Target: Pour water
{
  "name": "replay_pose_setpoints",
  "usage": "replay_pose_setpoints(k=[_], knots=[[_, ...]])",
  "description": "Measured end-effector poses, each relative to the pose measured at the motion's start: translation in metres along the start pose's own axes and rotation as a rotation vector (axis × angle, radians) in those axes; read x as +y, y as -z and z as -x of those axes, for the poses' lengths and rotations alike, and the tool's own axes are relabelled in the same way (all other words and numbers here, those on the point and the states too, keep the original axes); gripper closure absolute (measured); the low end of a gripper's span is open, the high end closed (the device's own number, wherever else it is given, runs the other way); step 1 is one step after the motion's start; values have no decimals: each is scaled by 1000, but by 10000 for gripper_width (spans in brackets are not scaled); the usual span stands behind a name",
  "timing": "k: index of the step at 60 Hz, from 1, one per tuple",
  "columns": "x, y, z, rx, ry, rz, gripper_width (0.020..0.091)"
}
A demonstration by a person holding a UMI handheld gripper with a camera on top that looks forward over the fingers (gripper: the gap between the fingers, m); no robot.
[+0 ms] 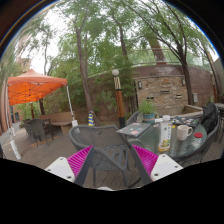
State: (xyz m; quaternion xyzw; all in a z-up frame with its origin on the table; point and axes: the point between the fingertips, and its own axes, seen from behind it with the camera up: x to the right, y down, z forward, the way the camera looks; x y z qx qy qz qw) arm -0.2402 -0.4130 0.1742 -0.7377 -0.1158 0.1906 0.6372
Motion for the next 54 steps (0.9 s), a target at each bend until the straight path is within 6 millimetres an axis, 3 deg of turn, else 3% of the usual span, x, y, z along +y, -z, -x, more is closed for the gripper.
replay_pose_setpoints(k=[8, 9, 15, 28, 32, 40, 47, 54], knots=[[2, -10, -14, 31, -9, -27, 286], [-2, -2, -14, 38, -11, -25, 286], [4, -13, -37, 73, -9, -18, 286], [-5, -36, -133, 224, 101, -52, 289], [-4, -49, -171, 292, 139, -40, 289], [-1, -90, -226, 369, 179, -24, 297], [5, -130, -261, 411, 173, -17, 297], [18, -169, -279, 410, 186, 2, 297]])
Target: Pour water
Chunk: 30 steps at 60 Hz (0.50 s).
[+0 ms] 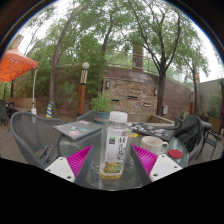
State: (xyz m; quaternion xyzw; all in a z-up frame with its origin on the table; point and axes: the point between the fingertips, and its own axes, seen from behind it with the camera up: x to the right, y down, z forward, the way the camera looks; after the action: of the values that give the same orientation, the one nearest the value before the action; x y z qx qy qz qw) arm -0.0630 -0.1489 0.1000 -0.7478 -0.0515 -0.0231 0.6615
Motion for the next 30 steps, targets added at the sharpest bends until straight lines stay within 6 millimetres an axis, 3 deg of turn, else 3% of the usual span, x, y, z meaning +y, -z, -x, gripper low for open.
replay_pose_setpoints(k=[7, 14, 16, 18, 30], knots=[[7, -34, -1, 11, -19, 3, 276], [6, -62, -13, 44, -26, -5, 302], [6, -63, -11, 29, -38, -1, 349], [10, -69, -7, 16, -56, 16, 476], [8, -78, -1, -41, -25, -12, 557]])
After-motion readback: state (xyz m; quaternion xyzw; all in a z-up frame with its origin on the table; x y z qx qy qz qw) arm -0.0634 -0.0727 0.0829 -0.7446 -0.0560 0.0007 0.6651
